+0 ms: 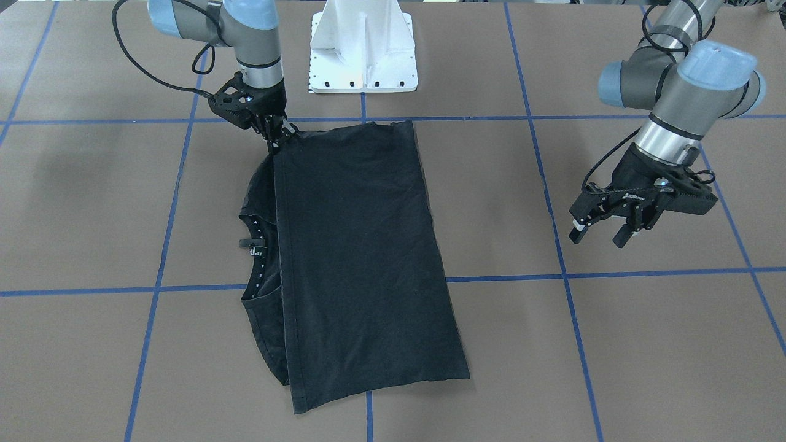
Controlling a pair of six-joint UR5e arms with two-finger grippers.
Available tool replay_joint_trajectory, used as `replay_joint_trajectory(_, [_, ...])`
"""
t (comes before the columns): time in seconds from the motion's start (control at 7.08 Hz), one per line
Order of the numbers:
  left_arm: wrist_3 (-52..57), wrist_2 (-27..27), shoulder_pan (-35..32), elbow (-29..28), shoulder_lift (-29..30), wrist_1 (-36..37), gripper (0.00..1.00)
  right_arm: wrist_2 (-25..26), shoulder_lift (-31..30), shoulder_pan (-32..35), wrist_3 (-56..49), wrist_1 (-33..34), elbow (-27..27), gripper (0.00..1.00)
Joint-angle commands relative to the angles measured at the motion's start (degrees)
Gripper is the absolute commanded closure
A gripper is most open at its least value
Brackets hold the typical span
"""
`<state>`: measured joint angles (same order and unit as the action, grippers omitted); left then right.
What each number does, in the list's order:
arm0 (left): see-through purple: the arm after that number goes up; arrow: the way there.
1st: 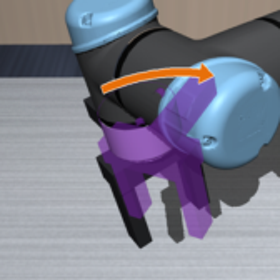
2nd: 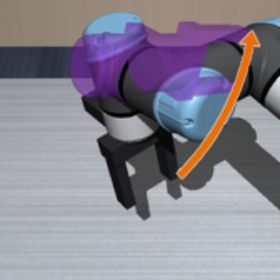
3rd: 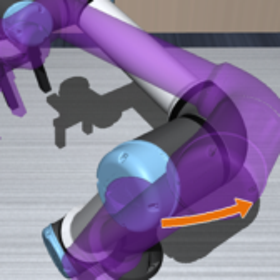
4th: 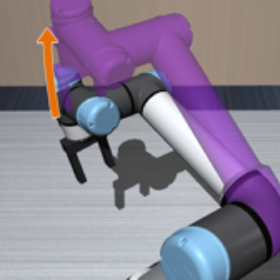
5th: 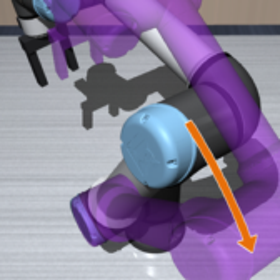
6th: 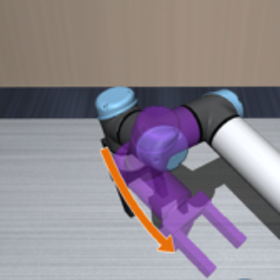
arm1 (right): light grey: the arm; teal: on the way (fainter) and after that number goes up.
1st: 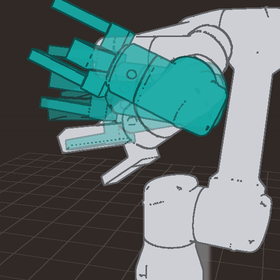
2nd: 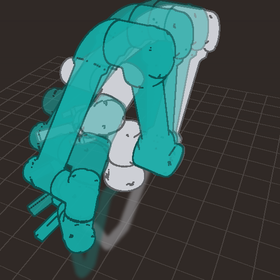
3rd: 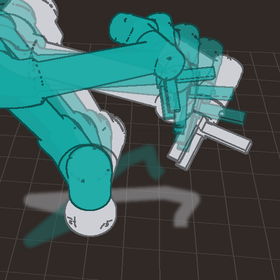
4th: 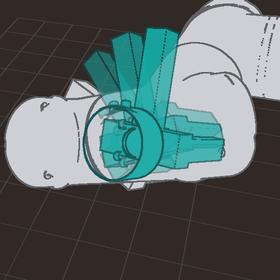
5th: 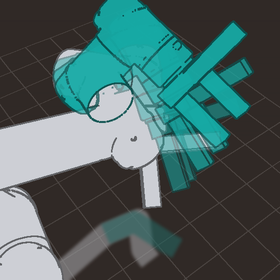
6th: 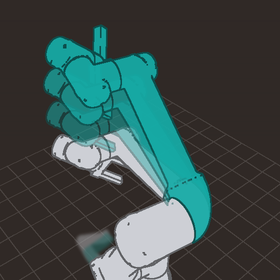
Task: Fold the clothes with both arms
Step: 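Move the left gripper to the shirt's near corner beside the right gripper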
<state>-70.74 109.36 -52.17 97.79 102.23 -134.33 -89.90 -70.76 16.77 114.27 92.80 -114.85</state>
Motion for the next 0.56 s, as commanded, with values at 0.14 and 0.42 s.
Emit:
replay_joint_trajectory(0.14, [-28.2, -2.7, 9.7, 8.3, -0.8, -0.1, 0.02, 0.0, -0.8, 0.0, 0.2, 0.5, -1.6, 1.0])
replay_joint_trajectory(0.42, [-41.3, -10.3, 22.9, 12.0, -2.5, 0.2, 0.02, -0.5, -1.1, 0.0, 0.6, 0.5, -2.0, 1.0])
